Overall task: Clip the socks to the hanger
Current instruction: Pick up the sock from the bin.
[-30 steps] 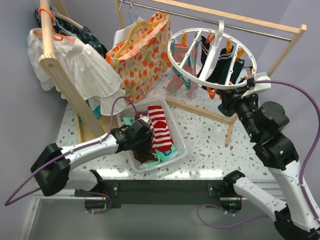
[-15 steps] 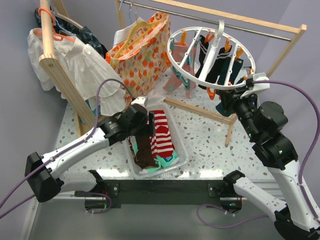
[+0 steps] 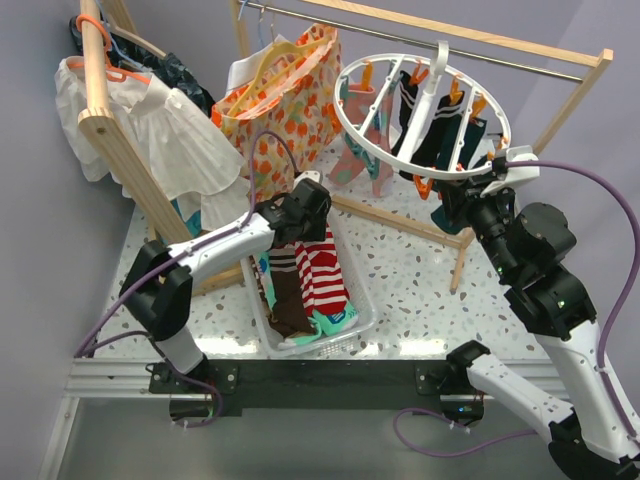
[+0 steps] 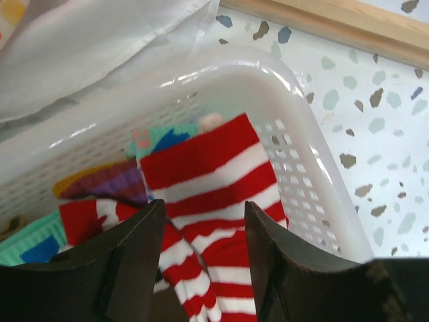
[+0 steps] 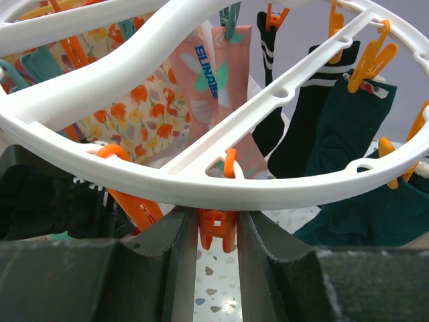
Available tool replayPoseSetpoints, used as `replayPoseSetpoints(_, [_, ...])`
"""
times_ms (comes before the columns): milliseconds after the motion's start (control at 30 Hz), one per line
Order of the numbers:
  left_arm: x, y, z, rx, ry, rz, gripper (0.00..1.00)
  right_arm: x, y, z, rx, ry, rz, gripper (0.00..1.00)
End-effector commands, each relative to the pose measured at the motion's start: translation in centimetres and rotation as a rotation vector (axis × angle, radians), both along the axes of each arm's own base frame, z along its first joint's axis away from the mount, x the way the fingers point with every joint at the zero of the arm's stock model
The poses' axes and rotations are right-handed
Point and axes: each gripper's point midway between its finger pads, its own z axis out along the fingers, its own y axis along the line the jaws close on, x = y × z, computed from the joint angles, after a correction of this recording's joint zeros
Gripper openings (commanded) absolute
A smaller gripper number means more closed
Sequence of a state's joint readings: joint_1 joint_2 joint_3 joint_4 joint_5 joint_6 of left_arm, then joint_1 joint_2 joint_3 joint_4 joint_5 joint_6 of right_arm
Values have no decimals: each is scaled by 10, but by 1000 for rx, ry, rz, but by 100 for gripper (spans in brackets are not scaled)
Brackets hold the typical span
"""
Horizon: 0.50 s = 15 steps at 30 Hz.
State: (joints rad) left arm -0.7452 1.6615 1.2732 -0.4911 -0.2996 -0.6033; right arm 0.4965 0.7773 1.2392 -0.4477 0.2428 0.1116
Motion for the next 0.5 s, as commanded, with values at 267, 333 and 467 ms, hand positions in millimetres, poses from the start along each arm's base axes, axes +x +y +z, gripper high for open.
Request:
replayPoseSetpoints(267, [25, -22, -7, -20, -10, -14, 17, -2, 0, -9, -18, 16, 7, 10])
replayPoseSetpoints(333, [23, -17, -1, -22, -29, -11, 6, -2, 0, -10, -19, 17, 9, 10])
replayPoseSetpoints(467, [22, -13, 9, -28, -54, -8, 0, -2, 0, -10, -16, 18, 10, 10])
